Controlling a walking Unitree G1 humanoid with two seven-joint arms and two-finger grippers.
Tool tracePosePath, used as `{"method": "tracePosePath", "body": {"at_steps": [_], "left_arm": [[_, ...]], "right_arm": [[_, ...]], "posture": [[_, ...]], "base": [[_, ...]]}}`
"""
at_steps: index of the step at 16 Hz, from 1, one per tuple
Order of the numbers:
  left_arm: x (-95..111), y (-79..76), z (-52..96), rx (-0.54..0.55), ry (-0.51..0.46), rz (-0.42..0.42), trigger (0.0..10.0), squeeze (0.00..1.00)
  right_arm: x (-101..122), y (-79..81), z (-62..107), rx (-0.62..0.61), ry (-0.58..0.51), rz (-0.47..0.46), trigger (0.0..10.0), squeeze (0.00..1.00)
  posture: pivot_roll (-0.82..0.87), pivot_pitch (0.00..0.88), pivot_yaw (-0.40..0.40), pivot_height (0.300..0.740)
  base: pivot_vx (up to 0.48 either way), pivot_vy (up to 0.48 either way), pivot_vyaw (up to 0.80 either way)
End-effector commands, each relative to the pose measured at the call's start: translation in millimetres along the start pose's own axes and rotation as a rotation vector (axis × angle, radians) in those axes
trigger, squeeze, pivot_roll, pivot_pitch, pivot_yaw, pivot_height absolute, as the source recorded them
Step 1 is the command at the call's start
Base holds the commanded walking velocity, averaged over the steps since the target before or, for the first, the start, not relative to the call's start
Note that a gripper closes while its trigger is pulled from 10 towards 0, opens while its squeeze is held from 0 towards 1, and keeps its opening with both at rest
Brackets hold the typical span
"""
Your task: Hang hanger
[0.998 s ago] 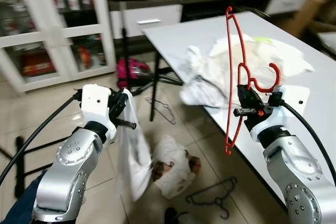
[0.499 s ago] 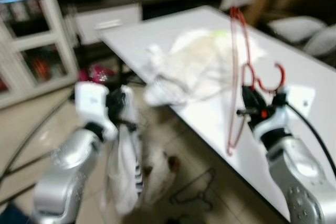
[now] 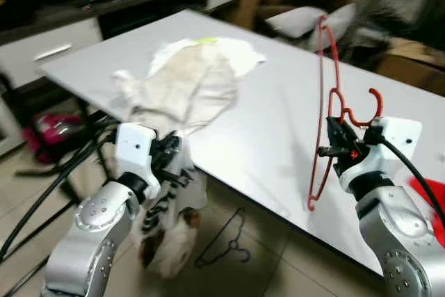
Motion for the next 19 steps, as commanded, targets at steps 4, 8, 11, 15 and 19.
{"method": "tracePosePath", "body": {"at_steps": [4, 8, 11, 15, 19], "left_arm": [[1.1, -1.0, 3.3, -0.005, -0.002, -0.035, 10.0, 0.0], [0.7, -1.1, 1.0, -0.011, 0.004, -0.063, 10.0, 0.0], [1.9, -1.2, -2.0, -0.024, 0.002, -0.07, 10.0, 0.0], [2.1, 0.0, 0.8, -0.033, 0.015, -0.072, 10.0, 0.0], [-0.4, -3.5, -0.9, -0.092, 0.041, -0.049, 10.0, 0.0]], "right_arm": [[-3.7, 3.5, 3.4, 0.021, 0.035, 0.008, 10.0, 0.0], [-15.7, 6.3, 9.0, 0.03, 0.089, -0.011, 10.0, 0.0], [-18.2, 10.2, 9.4, 0.05, 0.098, -0.011, 10.0, 0.0], [-10.9, 16.1, 14.0, 0.114, 0.059, -0.008, 10.0, 0.0], [6.7, 20.4, 25.1, 0.282, -0.026, -0.024, 10.0, 0.0]], "posture": [[-0.08, 0.0, -0.042, 0.74], [-0.08, 0.0, -0.038, 0.74], [-0.08, 0.0, -0.026, 0.74], [-0.08, 0.0, -0.009, 0.74], [-0.1, 0.0, 0.004, 0.74]], "base": [[0.0, 0.0, -0.8], [0.0, -0.136, -0.8], [0.0, -0.296, -0.8], [0.0, -0.299, -0.16], [0.0, -0.142, 0.0]]}}
Point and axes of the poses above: a point about 5 cm out from each wrist's last joint towards the gripper, its own z axis pointing back from the gripper into the wrist, its own x axis along the axis of the wrist's last joint, y = z × x, the point moved 2 cm from there along -z, pointing out of the wrist towards the gripper, and after that the axes turned 14 degrees about z, right-handed, at the moved point
